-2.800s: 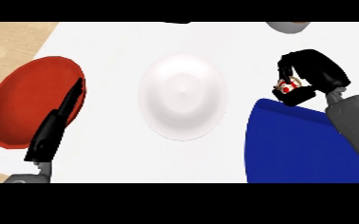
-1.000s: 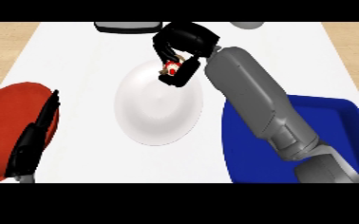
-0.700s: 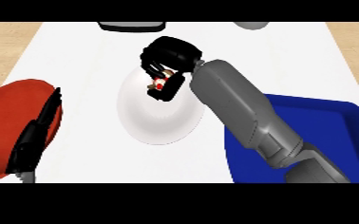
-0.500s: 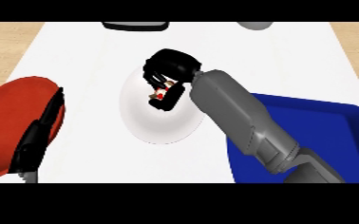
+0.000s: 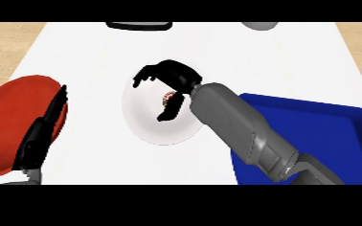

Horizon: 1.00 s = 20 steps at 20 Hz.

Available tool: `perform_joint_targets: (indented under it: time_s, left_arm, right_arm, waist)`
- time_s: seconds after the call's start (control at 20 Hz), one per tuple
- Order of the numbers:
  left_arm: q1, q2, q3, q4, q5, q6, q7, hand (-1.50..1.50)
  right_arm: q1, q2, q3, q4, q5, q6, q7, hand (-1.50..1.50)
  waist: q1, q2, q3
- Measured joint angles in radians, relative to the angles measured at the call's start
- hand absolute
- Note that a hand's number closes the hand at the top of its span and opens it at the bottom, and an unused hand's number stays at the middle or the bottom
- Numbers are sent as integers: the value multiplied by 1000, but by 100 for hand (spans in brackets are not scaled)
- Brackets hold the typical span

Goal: Pick the cupcake from the tray and place it in the plate

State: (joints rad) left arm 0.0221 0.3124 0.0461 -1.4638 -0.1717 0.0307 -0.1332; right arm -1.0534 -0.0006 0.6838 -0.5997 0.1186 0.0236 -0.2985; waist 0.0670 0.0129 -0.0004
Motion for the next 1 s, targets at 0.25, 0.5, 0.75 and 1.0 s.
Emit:
perform_joint_targets:
  time_s: [0.25, 0.5, 0.75, 1.0]
  left_arm:
    - [7, 9, 14, -12, 10, -13, 9, 0]
    - [19, 1, 18, -11, 5, -6, -1, 0]
    - [8, 0, 21, -9, 1, -6, 3, 0]
    - [16, -4, 16, -25, -2, -11, 0, 0]
  right_arm:
    - [-9, 0, -87, 15, -136, -21, -35, -150]
    - [-51, -2, -211, 114, -224, -41, -59, -150]
    - [-84, -51, -348, 211, -323, 61, -126, -150]
    - [-99, -159, -426, 302, -367, 211, -235, -150]
  waist:
    - [-5, 0, 0]
    - [-16, 1, 1]
    - [-17, 6, 1]
    - [-3, 14, 2]
